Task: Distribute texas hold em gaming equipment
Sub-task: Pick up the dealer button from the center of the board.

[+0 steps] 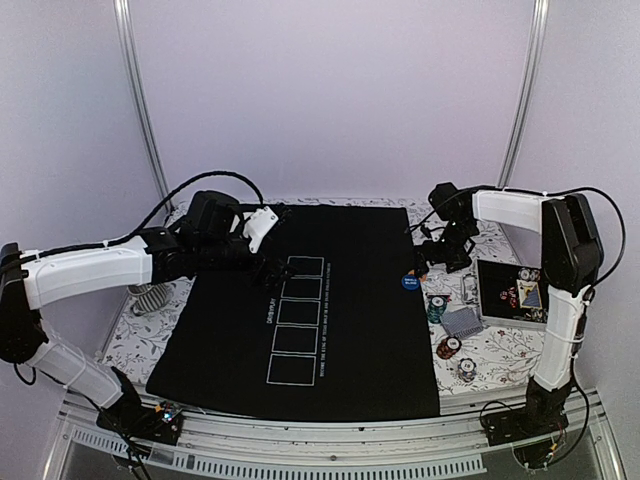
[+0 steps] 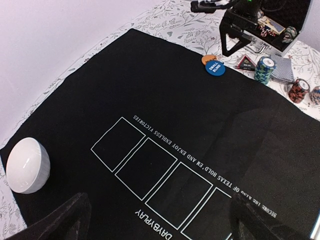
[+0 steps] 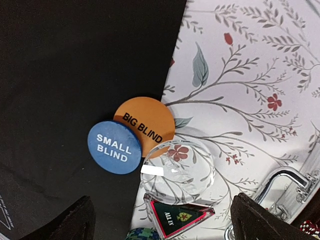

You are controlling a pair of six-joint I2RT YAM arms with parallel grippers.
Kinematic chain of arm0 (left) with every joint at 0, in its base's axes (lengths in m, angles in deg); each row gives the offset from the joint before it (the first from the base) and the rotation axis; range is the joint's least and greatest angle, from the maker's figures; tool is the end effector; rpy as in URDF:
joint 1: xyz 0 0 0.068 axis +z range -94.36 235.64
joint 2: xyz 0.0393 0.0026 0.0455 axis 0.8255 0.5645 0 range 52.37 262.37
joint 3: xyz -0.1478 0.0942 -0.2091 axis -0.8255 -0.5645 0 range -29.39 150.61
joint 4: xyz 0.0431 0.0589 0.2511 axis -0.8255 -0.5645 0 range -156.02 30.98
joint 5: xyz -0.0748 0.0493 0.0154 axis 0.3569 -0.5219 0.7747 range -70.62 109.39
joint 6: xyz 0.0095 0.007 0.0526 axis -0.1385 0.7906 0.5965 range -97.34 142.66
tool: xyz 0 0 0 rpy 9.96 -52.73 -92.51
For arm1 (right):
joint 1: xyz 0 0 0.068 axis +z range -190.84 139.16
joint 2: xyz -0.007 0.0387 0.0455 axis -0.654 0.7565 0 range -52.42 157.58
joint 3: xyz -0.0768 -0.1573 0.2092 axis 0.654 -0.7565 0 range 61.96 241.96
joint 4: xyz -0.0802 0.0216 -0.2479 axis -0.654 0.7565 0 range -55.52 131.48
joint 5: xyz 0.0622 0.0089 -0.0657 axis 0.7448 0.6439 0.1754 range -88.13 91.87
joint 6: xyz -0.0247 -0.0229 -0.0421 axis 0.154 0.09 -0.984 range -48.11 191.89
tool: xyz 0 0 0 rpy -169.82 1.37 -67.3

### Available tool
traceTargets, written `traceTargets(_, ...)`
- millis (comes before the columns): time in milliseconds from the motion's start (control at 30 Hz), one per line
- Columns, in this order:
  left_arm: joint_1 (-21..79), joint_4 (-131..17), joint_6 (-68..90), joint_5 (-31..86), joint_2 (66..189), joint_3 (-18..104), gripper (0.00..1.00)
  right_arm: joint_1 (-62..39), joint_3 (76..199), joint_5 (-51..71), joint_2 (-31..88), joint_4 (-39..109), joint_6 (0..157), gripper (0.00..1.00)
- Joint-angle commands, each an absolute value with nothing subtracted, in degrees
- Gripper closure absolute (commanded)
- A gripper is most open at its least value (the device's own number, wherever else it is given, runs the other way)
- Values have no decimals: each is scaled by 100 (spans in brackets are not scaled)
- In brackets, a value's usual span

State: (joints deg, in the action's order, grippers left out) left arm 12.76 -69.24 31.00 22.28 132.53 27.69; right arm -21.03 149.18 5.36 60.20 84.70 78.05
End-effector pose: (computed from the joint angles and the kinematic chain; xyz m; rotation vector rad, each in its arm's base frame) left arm 0.2299 -0.2159 0.2727 0.9684 1.9517 -0.4014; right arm 0.3716 0.1361 0.2002 -0.3568 2.8840 0.1687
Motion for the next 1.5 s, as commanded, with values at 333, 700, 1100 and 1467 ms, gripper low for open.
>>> traceTargets(333, 1264, -6873, 3136, 2201, 13191, 2684, 2, -2113, 15445, 210, 6964, 8801, 7427, 17)
traceTargets(700, 1260, -6854, 3144, 2158, 13152, 2661, 2, -2111, 15494, 198, 7224, 8854, 7405, 23)
traceTargets(1100, 1259, -6855, 3160, 2160, 13147, 2651, 2, -2107, 15702, 17, 7019, 8992, 7530, 54)
traceTargets(1467, 1257, -6827, 3176, 2055, 13099, 2642, 2, -1959, 16472, -349, 6411, 9325, 7655, 61)
